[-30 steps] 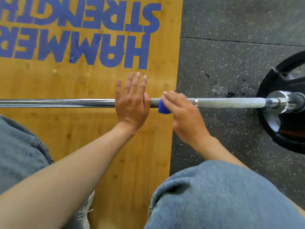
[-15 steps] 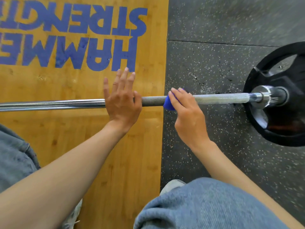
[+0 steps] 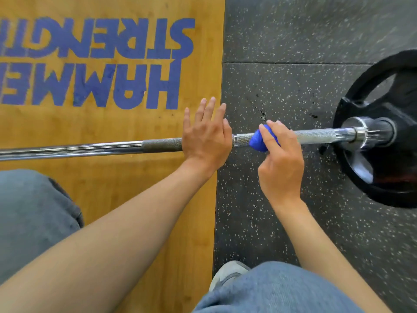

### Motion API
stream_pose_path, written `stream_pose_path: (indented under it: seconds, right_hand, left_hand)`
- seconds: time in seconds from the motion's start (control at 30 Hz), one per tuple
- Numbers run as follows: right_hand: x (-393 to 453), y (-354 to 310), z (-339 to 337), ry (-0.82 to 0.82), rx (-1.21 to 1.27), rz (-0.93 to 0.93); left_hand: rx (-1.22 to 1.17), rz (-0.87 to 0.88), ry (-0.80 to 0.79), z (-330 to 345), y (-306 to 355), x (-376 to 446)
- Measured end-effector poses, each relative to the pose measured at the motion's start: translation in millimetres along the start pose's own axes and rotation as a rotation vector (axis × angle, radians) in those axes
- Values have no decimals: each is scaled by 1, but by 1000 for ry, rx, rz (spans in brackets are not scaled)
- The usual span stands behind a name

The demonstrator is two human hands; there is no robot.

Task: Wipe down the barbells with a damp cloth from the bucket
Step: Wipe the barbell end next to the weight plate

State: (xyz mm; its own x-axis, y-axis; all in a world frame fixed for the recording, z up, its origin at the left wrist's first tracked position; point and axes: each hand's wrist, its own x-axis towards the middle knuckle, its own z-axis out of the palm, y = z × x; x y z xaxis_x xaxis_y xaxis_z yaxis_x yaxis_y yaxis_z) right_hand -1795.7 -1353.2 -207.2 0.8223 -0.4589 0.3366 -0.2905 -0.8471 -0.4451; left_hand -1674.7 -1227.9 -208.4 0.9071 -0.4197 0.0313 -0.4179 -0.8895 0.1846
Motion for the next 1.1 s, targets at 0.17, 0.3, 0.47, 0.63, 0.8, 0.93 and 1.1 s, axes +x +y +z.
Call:
stream_pose_path:
  seconds: [0.17,0.3,0.47,0.63,0.8,0.93,1.1]
  right_hand:
    - [25,-4,16,-137,41,-288]
    - [68,34,-7,-330,-43,-314]
    - [97,7,7,-461,10,-553]
    - [158,30,6,-561,50,-539]
    - [163,-12,39,-518,28,-555]
    - [199,13,36,-459,28,-336]
    - [199,-12,65,-262,41,-140]
  left_hand:
    - [-6,-19,-57,-2,-4,29]
    - [53,-48,-78,-12,-4,45]
    - [40,-168,-129,-17,0,56]
    - [33,-173,-103,-17,-4,91]
    - [47,-214,-204,-20,-8,132]
    - [28,-213,-230,-18,-16,164]
    - [5,-233,-255,-17,-20,204]
